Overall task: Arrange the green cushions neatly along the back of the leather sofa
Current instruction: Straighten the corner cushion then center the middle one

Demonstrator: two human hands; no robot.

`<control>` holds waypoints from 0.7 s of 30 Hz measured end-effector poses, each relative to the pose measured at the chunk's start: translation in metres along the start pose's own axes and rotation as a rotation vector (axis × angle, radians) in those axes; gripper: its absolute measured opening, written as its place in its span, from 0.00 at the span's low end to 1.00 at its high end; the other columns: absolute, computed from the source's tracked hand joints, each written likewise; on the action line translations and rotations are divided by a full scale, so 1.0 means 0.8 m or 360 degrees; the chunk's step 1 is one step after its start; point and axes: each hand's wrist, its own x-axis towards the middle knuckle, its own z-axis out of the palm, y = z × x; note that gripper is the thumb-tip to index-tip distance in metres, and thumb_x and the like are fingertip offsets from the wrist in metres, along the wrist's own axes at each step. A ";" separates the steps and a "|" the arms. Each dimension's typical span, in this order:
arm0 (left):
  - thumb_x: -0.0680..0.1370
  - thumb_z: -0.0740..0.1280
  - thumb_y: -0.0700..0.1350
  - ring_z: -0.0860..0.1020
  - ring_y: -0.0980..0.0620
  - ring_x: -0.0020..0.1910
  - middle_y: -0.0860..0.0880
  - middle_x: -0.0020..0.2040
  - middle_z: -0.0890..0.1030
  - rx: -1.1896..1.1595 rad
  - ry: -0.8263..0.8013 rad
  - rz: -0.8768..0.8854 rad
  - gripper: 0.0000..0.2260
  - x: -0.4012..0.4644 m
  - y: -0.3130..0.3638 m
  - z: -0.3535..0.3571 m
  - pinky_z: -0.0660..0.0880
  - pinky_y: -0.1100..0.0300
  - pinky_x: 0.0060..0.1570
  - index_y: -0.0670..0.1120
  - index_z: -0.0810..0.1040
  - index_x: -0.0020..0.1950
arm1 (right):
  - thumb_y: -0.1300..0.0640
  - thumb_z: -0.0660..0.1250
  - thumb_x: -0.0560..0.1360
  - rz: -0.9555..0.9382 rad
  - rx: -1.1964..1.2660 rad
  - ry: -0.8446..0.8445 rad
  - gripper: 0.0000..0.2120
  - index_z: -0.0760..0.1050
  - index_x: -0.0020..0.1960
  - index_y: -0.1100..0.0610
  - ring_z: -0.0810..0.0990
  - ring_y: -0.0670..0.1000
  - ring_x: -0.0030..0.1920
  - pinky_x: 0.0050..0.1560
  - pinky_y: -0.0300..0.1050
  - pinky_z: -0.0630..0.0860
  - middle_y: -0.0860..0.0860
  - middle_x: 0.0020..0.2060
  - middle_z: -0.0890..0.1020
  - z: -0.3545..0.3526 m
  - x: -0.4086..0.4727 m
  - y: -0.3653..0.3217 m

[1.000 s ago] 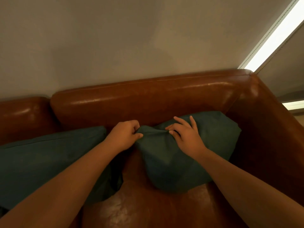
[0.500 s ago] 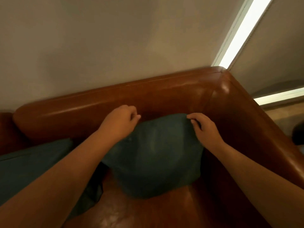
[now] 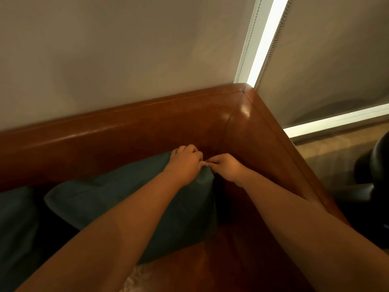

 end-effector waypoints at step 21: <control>0.77 0.59 0.53 0.71 0.54 0.59 0.59 0.56 0.67 -0.0749 0.0678 0.0295 0.14 -0.051 -0.025 0.019 0.70 0.49 0.60 0.46 0.80 0.47 | 0.57 0.63 0.78 0.0005 0.0126 -0.0013 0.08 0.78 0.50 0.60 0.77 0.49 0.46 0.40 0.41 0.71 0.54 0.45 0.81 0.022 0.004 -0.008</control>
